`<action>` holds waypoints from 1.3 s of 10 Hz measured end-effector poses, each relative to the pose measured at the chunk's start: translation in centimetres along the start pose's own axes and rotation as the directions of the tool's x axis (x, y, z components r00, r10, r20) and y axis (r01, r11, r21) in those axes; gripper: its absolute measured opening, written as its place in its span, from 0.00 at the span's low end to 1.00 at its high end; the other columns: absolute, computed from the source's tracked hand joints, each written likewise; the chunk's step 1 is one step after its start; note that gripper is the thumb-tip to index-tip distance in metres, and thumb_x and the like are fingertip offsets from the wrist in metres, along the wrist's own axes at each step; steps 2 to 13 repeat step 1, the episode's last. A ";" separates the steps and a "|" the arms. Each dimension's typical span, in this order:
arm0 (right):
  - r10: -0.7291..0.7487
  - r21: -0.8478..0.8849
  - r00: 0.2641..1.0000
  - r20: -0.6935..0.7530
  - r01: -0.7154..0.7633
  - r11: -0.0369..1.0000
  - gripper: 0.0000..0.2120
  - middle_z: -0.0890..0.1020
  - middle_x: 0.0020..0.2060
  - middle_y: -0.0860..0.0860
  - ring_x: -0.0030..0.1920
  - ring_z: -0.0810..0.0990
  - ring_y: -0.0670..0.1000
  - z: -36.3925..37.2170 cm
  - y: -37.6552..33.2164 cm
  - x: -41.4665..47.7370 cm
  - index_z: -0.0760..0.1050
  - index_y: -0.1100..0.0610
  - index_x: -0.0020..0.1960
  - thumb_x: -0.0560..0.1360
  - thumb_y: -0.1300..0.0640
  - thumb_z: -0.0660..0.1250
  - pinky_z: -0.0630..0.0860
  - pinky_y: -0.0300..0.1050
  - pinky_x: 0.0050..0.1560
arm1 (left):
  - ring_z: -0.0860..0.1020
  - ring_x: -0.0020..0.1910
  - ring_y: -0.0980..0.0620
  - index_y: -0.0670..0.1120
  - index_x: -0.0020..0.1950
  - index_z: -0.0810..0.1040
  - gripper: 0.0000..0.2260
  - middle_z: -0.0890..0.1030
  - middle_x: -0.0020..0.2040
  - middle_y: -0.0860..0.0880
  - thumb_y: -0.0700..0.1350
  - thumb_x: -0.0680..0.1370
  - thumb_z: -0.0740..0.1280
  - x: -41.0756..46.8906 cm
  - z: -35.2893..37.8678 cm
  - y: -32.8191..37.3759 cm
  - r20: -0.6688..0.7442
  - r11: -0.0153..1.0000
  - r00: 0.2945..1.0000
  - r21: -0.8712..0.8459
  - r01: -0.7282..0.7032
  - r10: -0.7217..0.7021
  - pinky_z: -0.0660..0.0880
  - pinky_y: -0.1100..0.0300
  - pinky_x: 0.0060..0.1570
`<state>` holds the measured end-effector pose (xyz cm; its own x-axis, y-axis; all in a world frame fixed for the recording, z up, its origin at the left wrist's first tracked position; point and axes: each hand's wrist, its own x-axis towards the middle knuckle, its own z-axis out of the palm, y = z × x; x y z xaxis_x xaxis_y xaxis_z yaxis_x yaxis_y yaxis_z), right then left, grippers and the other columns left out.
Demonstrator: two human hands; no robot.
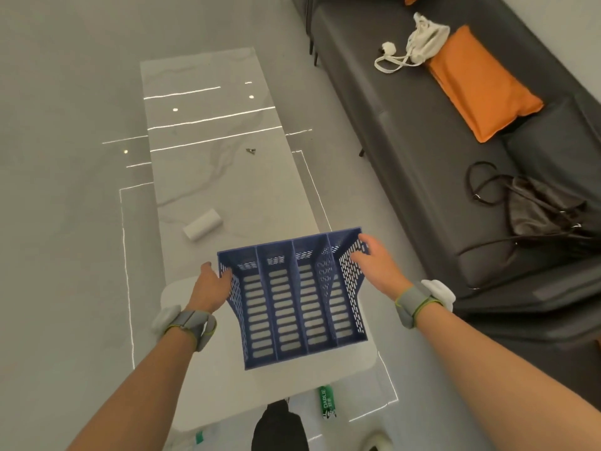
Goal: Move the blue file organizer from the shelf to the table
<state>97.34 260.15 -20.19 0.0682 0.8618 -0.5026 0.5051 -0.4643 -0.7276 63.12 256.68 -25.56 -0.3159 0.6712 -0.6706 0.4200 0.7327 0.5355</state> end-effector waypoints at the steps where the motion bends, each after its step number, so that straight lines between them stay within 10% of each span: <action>1: -0.092 0.013 0.996 0.018 0.091 0.996 0.14 0.78 0.62 0.56 0.63 0.77 0.58 -0.4 1.4 -1.8 0.74 0.50 0.58 0.74 0.61 0.64 0.75 0.43 0.60 | 0.68 0.75 0.35 0.41 0.81 0.53 0.33 0.64 0.79 0.36 0.55 0.82 0.60 -2.8 1.0 0.5 -0.139 0.994 0.989 -0.088 -0.058 0.045 0.66 0.42 0.73; 13: -0.092 0.013 0.996 0.018 0.091 0.996 0.14 0.78 0.62 0.56 0.63 0.77 0.58 -0.4 1.4 -1.8 0.74 0.50 0.58 0.74 0.61 0.64 0.75 0.43 0.60 | 0.68 0.75 0.35 0.41 0.81 0.53 0.33 0.64 0.79 0.36 0.55 0.82 0.60 -2.8 1.0 0.5 -0.139 0.994 0.989 -0.088 -0.058 0.045 0.66 0.42 0.73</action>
